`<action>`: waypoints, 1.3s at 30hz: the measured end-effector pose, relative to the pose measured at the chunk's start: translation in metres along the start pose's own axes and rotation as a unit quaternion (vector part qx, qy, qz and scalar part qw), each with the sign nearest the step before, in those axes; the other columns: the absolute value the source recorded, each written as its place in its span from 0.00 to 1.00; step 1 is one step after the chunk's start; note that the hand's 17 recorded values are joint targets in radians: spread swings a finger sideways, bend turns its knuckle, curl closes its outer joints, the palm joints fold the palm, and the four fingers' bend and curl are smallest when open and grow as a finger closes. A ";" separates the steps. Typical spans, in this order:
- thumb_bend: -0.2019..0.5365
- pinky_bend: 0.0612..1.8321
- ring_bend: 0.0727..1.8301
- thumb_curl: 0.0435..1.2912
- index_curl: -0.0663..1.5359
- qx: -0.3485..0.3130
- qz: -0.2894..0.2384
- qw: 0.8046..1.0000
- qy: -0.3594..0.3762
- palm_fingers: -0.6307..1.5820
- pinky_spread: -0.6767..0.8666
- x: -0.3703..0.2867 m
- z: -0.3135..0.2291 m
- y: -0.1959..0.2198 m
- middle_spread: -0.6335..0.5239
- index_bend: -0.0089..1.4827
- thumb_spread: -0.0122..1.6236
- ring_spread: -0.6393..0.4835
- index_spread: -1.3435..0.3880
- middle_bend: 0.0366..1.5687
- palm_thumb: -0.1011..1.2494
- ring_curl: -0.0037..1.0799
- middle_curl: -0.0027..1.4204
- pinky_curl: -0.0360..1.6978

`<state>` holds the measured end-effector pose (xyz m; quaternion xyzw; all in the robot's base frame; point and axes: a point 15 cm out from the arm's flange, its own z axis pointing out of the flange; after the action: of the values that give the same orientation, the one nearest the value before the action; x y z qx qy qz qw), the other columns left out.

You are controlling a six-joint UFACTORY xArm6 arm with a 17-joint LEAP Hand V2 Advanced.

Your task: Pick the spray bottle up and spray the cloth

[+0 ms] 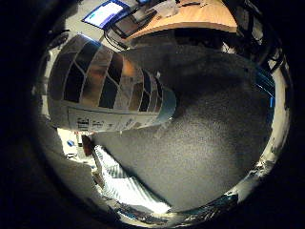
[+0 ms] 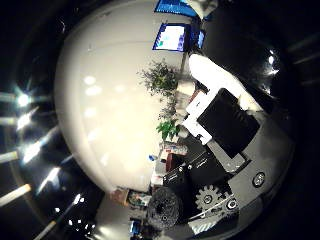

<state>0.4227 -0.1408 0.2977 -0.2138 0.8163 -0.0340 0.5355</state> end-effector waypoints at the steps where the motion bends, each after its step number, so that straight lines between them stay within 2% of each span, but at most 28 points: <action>1: 0.26 0.22 0.48 0.23 0.43 -0.004 -0.001 1.000 -0.009 0.79 0.49 -0.008 0.000 0.000 0.18 0.22 0.64 0.10 0.42 0.53 0.88 0.30 0.39 0.01; 6: 0.26 0.22 0.48 0.23 0.44 -0.013 -0.003 0.999 -0.042 0.79 0.49 -0.050 -0.004 -0.009 0.19 0.22 0.63 0.10 0.42 0.55 0.89 0.30 0.39 0.01; 13: 0.26 0.23 0.49 0.23 0.44 -0.019 -0.018 0.999 -0.032 0.79 0.51 -0.078 -0.016 -0.018 0.19 0.22 0.63 0.12 0.42 0.57 0.90 0.31 0.38 0.01; 22: 0.26 0.24 0.49 0.24 0.45 -0.048 -0.081 0.995 -0.015 0.79 0.52 -0.146 -0.046 -0.019 0.20 0.22 0.63 0.13 0.42 0.58 0.91 0.31 0.38 0.01; 30: 0.25 0.25 0.49 0.24 0.46 -0.095 -0.153 0.984 -0.018 0.79 0.52 -0.224 -0.086 0.006 0.21 0.23 0.62 0.14 0.43 0.60 0.91 0.31 0.37 0.01; 39: 0.25 0.26 0.50 0.24 0.46 -0.179 -0.171 0.967 -0.051 0.79 0.50 -0.271 -0.102 0.064 0.21 0.23 0.62 0.15 0.43 0.61 0.91 0.31 0.36 0.01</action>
<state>0.4024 0.0041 0.5554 -0.4442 0.7321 0.0329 0.5154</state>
